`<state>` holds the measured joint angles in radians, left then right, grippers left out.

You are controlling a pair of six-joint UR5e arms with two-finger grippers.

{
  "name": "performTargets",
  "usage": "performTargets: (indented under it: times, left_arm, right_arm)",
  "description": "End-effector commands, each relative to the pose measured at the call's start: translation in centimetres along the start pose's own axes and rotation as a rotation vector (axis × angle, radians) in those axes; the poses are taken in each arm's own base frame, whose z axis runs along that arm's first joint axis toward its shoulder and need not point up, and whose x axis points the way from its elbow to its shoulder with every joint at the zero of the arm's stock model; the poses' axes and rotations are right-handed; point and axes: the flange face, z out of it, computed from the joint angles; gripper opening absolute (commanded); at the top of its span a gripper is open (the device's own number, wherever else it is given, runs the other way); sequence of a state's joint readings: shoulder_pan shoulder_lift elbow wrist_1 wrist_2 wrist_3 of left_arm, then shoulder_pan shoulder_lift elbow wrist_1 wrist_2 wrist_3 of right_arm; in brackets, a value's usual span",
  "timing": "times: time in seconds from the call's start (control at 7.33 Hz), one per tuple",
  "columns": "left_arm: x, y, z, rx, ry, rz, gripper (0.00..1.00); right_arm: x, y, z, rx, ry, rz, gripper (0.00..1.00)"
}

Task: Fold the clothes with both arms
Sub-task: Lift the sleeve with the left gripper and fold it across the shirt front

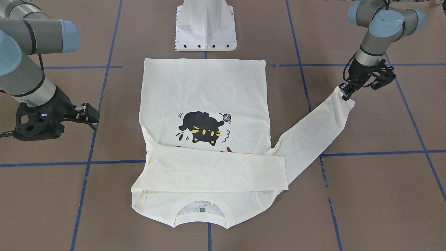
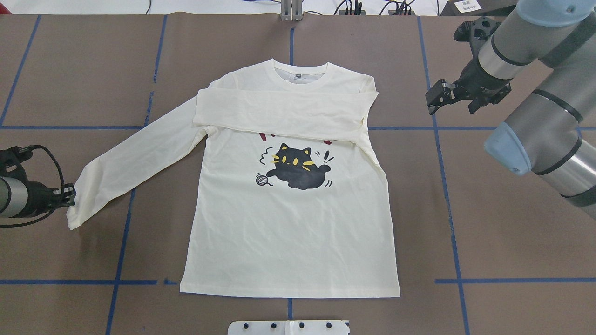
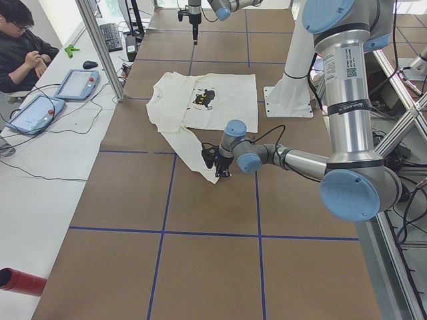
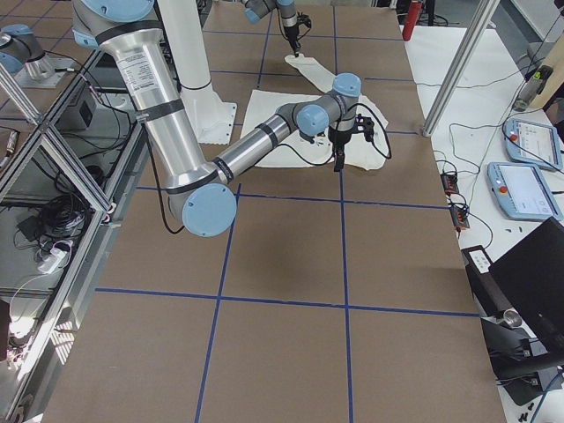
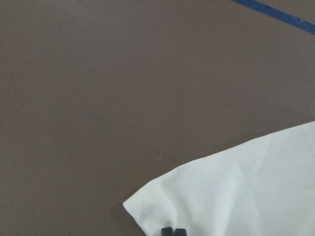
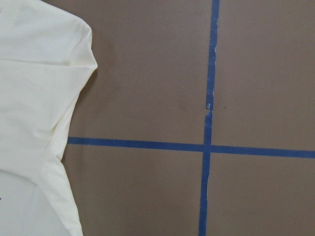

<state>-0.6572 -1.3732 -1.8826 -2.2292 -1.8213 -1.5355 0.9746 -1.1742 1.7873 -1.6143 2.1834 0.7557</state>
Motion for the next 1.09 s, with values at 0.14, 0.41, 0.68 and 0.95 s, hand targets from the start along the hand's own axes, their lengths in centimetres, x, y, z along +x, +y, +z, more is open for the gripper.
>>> performTargets:
  times: [0.14, 0.41, 0.68, 0.95]
  left_arm:
    - [5.6, 0.0, -2.3, -0.033, 0.068, 0.006, 0.0]
    - [17.3, -4.7, -6.7, -0.052, 0.098, -0.054, 0.0]
    - [27.6, -10.2, -12.0, 0.0, 0.106, -0.111, 0.0]
    - [35.8, -13.2, -12.6, -0.012, 0.181, -0.108, 0.0]
  right_arm:
    - [0.3, -0.2, -0.4, -0.002, -0.009, 0.011, 1.0]
    - [1.2, 0.0, -0.8, 0.004, -0.006, 0.022, 1.0]
    - [5.7, 2.5, -1.3, 0.008, 0.017, 0.048, 1.0]
    - [9.5, 5.0, -1.9, 0.005, 0.037, 0.05, 1.0]
